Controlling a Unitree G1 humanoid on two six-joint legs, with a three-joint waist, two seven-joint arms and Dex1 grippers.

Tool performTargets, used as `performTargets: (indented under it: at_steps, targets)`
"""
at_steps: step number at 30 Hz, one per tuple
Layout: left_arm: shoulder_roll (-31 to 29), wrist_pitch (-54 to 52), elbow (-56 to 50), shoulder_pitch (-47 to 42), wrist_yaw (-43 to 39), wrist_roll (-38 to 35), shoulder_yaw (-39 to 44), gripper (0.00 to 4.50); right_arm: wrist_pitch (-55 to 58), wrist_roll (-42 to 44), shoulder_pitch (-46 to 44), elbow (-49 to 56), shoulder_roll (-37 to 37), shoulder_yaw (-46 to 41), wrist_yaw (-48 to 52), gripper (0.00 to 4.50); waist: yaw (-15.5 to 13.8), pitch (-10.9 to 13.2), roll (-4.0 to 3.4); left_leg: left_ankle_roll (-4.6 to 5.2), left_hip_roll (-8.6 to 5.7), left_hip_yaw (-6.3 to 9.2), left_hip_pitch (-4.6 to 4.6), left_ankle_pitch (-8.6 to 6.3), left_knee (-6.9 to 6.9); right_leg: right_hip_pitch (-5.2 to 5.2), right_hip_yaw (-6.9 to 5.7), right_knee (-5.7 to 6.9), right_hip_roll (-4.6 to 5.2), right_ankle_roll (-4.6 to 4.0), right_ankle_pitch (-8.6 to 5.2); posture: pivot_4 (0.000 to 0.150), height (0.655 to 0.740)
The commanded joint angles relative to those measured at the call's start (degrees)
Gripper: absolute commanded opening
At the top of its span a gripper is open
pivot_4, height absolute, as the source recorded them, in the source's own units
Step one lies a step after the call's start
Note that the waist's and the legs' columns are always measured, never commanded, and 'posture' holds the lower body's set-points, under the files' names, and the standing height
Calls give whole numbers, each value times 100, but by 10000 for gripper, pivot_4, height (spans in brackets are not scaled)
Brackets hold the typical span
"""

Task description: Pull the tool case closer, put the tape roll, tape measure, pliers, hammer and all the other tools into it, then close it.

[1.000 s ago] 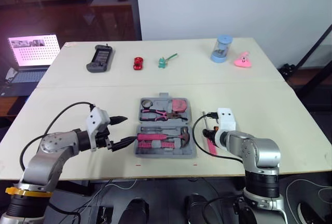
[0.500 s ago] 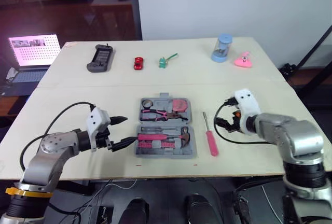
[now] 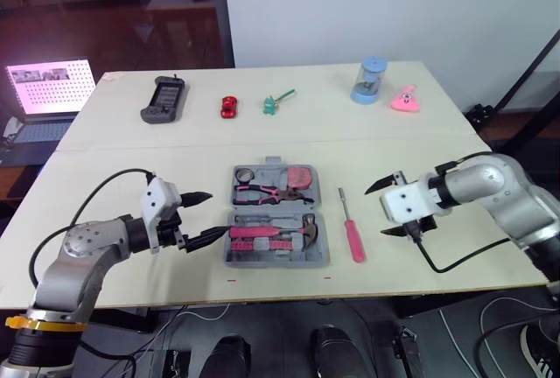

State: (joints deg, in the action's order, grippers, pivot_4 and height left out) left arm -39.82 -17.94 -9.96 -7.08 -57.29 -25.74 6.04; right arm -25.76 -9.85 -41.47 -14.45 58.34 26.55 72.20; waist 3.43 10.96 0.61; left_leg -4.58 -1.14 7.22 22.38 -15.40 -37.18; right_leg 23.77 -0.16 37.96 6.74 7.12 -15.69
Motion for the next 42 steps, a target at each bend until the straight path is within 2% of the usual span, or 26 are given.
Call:
performTargets:
  at_steps: [1,4,11,21,24,30,31,36,39,42]
  targets:
    - [-10,39,-315,77,56,-114,162,45000,-1372,-605,-621,-666,-411,339,87,44283,6,0,-1,0,0,0,-2,0,0,0,1,1,-1,0,0,1500,6902]
    - [-2,-16,-480,216,157,-141,236,45000,-2053,-1050,-942,-1170,-680,670,149,44283,-22,0,-1,-2,1,2,0,1,4,5,1,4,-2,-1,0,1500,6902]
    - [16,-180,-1041,708,557,-245,513,45000,-2648,-1679,-1308,-1937,-1161,1125,145,44283,-100,1,0,-7,-1,4,2,4,1,4,2,7,-1,-2,1,1500,6902]
    - [98,-304,-1650,1352,992,-349,829,45000,-3550,-2841,-2114,-3406,-1961,1702,-655,44283,-89,0,-1,-10,-1,4,0,5,3,10,3,12,-2,-4,0,1500,6902]
    - [121,-305,-1733,1443,1065,-361,840,45000,-3714,-3009,-2317,-3909,-2201,1843,-857,35922,-92,0,-1,-11,-2,4,1,6,1,8,4,12,-2,-4,1,1500,6902]
    - [138,-268,-1796,1607,1124,-359,903,45000,-4184,-3277,-2506,-4339,-2249,2115,-909,5398,-74,0,-1,-11,-1,5,-1,6,3,8,4,13,-3,-5,1,1500,6902]
    - [137,-263,-1795,1614,1133,-362,902,45000,-4213,-3285,-2514,-4370,-2233,2127,-893,4079,-79,-1,-1,-11,-1,5,-1,6,3,9,4,14,-4,-5,1,1500,6902]
    - [141,-240,-1751,1593,1147,-369,852,45000,-4336,-3146,-2490,-4325,-2020,2076,-650,3940,-104,0,-1,-11,-2,5,-1,6,2,6,4,14,-3,-5,1,1500,6902]
    - [130,-210,-1645,1487,1098,-355,780,45000,-4363,-2749,-2341,-4054,-1663,1963,-249,3936,-108,0,-2,-11,-3,5,0,6,1,6,4,13,-3,-5,1,1500,6902]
    - [110,-183,-1535,1373,1021,-341,717,45000,-3707,-2277,-2106,-3606,-1302,1682,207,3931,-98,0,-2,-11,-3,5,1,6,1,6,4,13,-3,-5,1,1500,6902]
